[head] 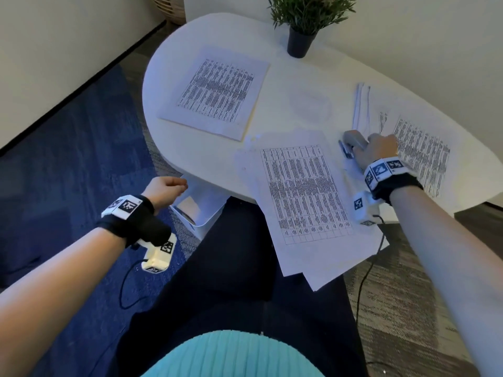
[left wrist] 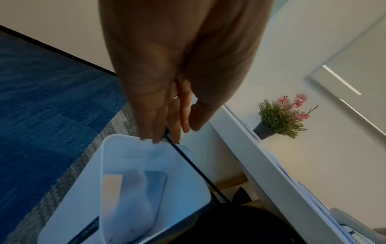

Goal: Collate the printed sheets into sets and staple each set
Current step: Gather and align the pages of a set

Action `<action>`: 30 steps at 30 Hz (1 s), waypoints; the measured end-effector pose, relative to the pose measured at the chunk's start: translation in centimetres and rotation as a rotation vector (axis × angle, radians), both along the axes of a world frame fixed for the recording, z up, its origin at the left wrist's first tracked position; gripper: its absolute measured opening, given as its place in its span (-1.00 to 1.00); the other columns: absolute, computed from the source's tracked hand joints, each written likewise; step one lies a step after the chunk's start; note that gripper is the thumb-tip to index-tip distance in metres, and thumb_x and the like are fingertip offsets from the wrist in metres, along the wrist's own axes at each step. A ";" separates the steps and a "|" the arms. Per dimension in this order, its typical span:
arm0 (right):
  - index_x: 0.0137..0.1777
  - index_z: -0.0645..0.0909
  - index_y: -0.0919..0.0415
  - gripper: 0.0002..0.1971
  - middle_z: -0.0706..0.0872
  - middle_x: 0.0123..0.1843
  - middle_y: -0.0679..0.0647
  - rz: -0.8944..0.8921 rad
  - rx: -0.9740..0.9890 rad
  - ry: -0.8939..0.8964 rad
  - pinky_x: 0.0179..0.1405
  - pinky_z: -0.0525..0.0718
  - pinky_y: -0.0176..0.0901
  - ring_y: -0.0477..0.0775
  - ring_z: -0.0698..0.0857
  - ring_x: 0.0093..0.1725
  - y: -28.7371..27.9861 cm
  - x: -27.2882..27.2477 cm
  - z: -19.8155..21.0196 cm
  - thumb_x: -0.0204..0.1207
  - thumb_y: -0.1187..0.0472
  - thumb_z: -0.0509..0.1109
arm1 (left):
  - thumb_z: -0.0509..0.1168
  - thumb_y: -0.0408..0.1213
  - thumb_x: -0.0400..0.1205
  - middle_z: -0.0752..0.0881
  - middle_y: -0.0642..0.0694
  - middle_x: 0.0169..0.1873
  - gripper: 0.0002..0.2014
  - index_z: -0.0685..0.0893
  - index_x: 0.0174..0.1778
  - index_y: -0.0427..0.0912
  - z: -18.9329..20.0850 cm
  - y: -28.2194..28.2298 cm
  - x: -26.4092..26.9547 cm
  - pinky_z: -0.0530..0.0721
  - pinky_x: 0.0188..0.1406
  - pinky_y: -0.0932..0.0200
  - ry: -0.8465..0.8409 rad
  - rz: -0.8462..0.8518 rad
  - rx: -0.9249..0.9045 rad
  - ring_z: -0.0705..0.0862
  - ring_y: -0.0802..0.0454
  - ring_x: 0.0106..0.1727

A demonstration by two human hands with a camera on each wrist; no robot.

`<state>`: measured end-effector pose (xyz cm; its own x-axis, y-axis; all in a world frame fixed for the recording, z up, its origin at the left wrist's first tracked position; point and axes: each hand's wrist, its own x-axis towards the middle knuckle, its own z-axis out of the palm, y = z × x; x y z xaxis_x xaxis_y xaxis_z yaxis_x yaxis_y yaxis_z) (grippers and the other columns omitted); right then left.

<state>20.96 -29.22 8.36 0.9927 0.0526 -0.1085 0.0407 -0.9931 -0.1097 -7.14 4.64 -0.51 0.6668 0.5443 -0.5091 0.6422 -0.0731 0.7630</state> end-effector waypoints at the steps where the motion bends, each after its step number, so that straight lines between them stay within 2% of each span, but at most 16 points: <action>1: 0.08 0.50 0.31 -0.75 0.46 0.22 0.36 0.014 -0.001 -0.075 -0.05 0.57 0.14 0.33 0.55 0.03 0.1 -0.8 0.3 0.58 0.12 0.32 | 0.26 -0.44 0.65 0.70 -0.17 0.15 -0.69 0.65 0.31 -0.32 0.1 -0.1 0.3 0.55 0.05 0.24 0.006 -0.031 0.057 0.65 0.03 0.08; 2: 0.14 0.51 0.30 -0.75 0.43 0.28 0.34 0.049 0.029 -0.155 0.10 0.53 0.21 0.37 0.50 0.18 0.0 -1.8 0.5 0.56 0.15 0.32 | 0.29 -0.41 0.63 0.71 -0.13 0.17 -0.71 0.68 0.28 -0.26 0.4 -0.2 0.5 0.54 0.13 0.21 0.020 -0.066 0.115 0.65 0.01 0.15; 4: 0.08 0.55 0.31 -0.83 0.54 0.13 0.29 0.183 0.147 -0.233 0.00 0.60 0.11 0.33 0.57 0.07 0.1 -3.6 1.0 0.55 0.25 0.31 | 0.35 -0.29 0.59 0.77 -0.09 0.10 -0.80 0.77 0.10 -0.13 1.3 -0.4 0.6 0.60 0.23 0.11 0.071 -0.158 0.228 0.70 -0.01 0.14; 6: -0.08 0.57 0.32 -0.91 0.57 -0.16 0.19 0.306 0.215 -0.128 -0.20 0.58 -0.05 0.21 0.58 -0.24 0.0 -5.2 0.7 0.53 0.28 0.35 | 0.37 -0.21 0.56 0.83 -0.06 -0.10 -0.90 0.81 -0.16 -0.05 3.0 -1.3 0.8 0.68 0.15 0.08 0.112 -0.290 0.306 0.77 0.03 -0.05; 8: -0.19 0.57 0.31 -0.71 0.58 -0.26 0.18 0.303 0.153 0.088 -0.17 0.55 -0.06 0.15 0.57 -0.28 0.0 -6.4 0.0 0.50 0.06 0.44 | 0.35 -0.22 0.59 0.82 -0.01 -0.23 -0.86 0.80 -0.20 -0.10 4.7 -3.1 1.4 0.68 -0.06 0.21 0.082 -0.392 0.333 0.78 0.10 -0.18; 9: -0.09 0.58 0.32 -0.57 0.62 -0.16 0.23 0.280 0.076 0.164 -0.10 0.58 -0.03 0.19 0.62 -0.15 0.0 -6.9 -0.4 0.45 -0.11 0.46 | 0.34 -0.24 0.61 0.81 0.01 -0.26 -0.87 0.79 -0.15 -0.14 5.5 -4.1 1.9 0.65 -0.14 0.28 0.049 -0.417 0.313 0.77 0.14 -0.20; 10: 0.11 0.56 0.34 -0.36 0.62 0.06 0.31 0.246 -0.018 0.217 0.04 0.60 0.05 0.26 0.61 0.09 0.0 -7.2 -0.7 0.36 -0.27 0.46 | 0.34 -0.25 0.62 0.80 0.03 -0.26 -0.88 0.78 -0.09 -0.16 6.0 -5.1 2.4 0.64 -0.16 0.31 0.016 -0.437 0.281 0.76 0.17 -0.21; 12: 0.42 0.35 0.31 0.04 0.27 0.51 0.41 0.159 -0.144 0.301 0.33 0.45 0.24 0.42 0.30 0.49 0.1 -8.1 -0.7 0.14 -0.47 0.46 | 0.35 -0.23 0.62 0.81 -0.01 -0.21 -0.89 0.75 -0.03 -0.15 6.5 -6.6 3.7 0.70 -0.03 0.21 -0.006 -0.474 0.210 0.78 0.14 -0.17; 14: 0.58 0.12 0.25 0.25 -0.06 0.64 0.41 0.102 -0.154 0.366 0.45 0.29 0.36 0.50 0.07 0.59 0.3 -8.6 -0.6 0.03 -0.49 0.50 | 0.33 -0.22 0.63 0.83 -0.10 -0.18 -0.88 0.74 -0.10 -0.16 6.5 -7.9 4.7 0.72 0.11 0.09 0.036 -0.485 0.155 0.81 0.03 -0.11; 15: 0.61 0.04 0.25 0.33 -0.09 0.65 0.41 0.088 -0.148 0.391 0.46 0.28 0.36 0.50 0.07 0.59 0.4 -8.6 -0.6 -0.02 -0.49 0.51 | 0.32 -0.22 0.63 0.84 -0.15 -0.18 -0.86 0.73 -0.09 -0.20 6.4 -8.6 5.3 0.73 0.12 0.05 0.059 -0.480 0.130 0.81 -0.02 -0.11; 17: 0.62 -0.01 0.31 0.44 0.06 0.62 0.42 0.100 -0.143 0.414 0.43 0.40 0.28 0.47 0.23 0.55 0.8 -8.8 -0.7 -0.14 -0.51 0.53 | 0.31 -0.23 0.64 0.83 -0.22 -0.18 -0.73 0.66 0.10 -0.38 6.4 -9.8 6.0 0.77 0.02 0.03 0.073 -0.450 0.074 0.81 -0.07 -0.20; 19: 0.57 0.06 0.39 0.40 0.36 0.49 0.39 0.118 -0.093 0.413 0.27 0.57 0.12 0.36 0.47 0.41 0.9 -9.1 -0.9 -0.12 -0.47 0.57 | 0.34 -0.25 0.63 0.81 -0.28 -0.15 -0.58 0.52 0.26 -0.52 6.4 -10.7 6.4 0.78 -0.09 0.10 0.081 -0.428 0.029 0.77 -0.05 -0.29; 22: 0.39 0.37 0.40 0.10 0.65 0.19 0.27 0.139 -0.022 0.403 0.04 0.70 0.02 0.24 0.68 0.14 0.7 -9.7 -0.9 0.02 -0.39 0.59 | 0.46 -0.19 0.54 0.80 -0.34 -0.14 -0.58 0.64 0.05 -0.54 6.6 -10.9 6.5 0.73 -0.12 0.08 0.061 -0.419 0.069 0.77 -0.11 -0.23; 25: 0.13 0.46 0.27 -0.15 0.61 -0.14 0.08 0.160 0.028 0.444 -0.29 0.59 -0.14 0.05 0.61 -0.18 0.7 -10.5 -0.9 0.04 -0.35 0.60 | 0.51 -0.09 0.48 0.77 -0.35 0.03 -0.53 0.70 0.08 -0.46 7.0 -11.1 6.4 0.67 0.16 -0.13 0.019 -0.470 0.124 0.74 -0.23 0.03; 28: 0.29 0.37 0.34 -0.06 0.55 0.03 0.13 0.124 0.131 0.424 -0.28 0.49 -0.13 0.09 0.54 -0.06 0.7 -10.6 -0.8 0.07 -0.23 0.67 | 0.41 -0.40 0.54 0.73 -0.22 0.14 -0.71 0.65 0.18 -0.30 8.2 -12.1 6.5 0.64 0.23 -0.16 -0.112 -0.448 0.080 0.69 -0.18 0.17; 30: 0.41 0.29 0.37 0.02 0.51 0.17 0.18 0.048 0.372 0.383 -0.08 0.58 -0.01 0.16 0.54 0.12 0.4 -10.0 -0.1 0.08 -0.15 0.68 | 0.28 -0.56 0.56 0.72 -0.22 0.13 -0.68 0.59 0.21 -0.23 9.5 -12.4 6.7 0.72 0.10 -0.16 -0.214 -0.367 0.006 0.70 -0.21 0.15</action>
